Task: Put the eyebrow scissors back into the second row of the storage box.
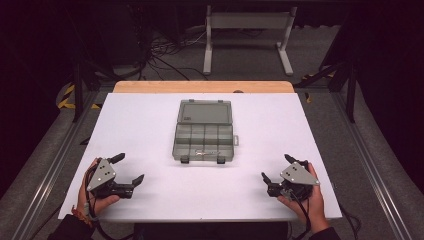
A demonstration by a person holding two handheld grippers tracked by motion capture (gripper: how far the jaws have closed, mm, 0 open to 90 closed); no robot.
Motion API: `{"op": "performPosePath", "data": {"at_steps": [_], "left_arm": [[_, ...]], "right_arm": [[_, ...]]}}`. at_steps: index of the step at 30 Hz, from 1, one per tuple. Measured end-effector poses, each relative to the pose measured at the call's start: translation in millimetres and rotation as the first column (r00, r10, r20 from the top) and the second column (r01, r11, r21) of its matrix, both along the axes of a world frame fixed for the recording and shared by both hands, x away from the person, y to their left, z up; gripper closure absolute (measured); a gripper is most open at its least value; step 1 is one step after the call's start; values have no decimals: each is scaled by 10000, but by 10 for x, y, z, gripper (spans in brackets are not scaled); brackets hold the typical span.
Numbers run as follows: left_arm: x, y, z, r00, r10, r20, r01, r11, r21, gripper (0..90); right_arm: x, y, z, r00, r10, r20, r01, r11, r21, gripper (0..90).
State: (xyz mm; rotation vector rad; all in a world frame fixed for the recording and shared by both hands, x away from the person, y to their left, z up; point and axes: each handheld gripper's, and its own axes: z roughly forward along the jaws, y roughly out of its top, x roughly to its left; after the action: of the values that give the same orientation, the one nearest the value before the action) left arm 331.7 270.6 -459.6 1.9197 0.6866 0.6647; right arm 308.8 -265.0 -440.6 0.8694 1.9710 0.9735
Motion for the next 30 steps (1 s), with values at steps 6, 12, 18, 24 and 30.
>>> {"op": "performPosePath", "data": {"at_steps": [6, 12, 18, 24, 30], "left_arm": [[-12, 6, 48, 9998, 4, 192, 2, 9995, -320, 56], [-33, -11, 59, 9995, -113, 293, 122, 9994, -318, 56], [-44, -4, 95, 9993, -114, 348, 138, 9975, -691, 56], [-32, 8, 105, 9998, -7, 175, 25, 9952, -978, 60], [-28, -9, 102, 9998, -10, 196, 26, 9963, -858, 60]], "right_arm": [[-10, 8, 1, 10000, 6, 26, -6, 10000, -59, 82], [-12, 29, 6, 10000, 39, 25, -39, 9999, -124, 83], [-5, 52, -5, 10000, 49, -19, -49, 9998, -216, 82], [13, 53, -32, 9999, 53, -154, -57, 9996, -259, 82], [14, 55, -49, 9998, 59, -205, -64, 9996, -263, 83]]}}
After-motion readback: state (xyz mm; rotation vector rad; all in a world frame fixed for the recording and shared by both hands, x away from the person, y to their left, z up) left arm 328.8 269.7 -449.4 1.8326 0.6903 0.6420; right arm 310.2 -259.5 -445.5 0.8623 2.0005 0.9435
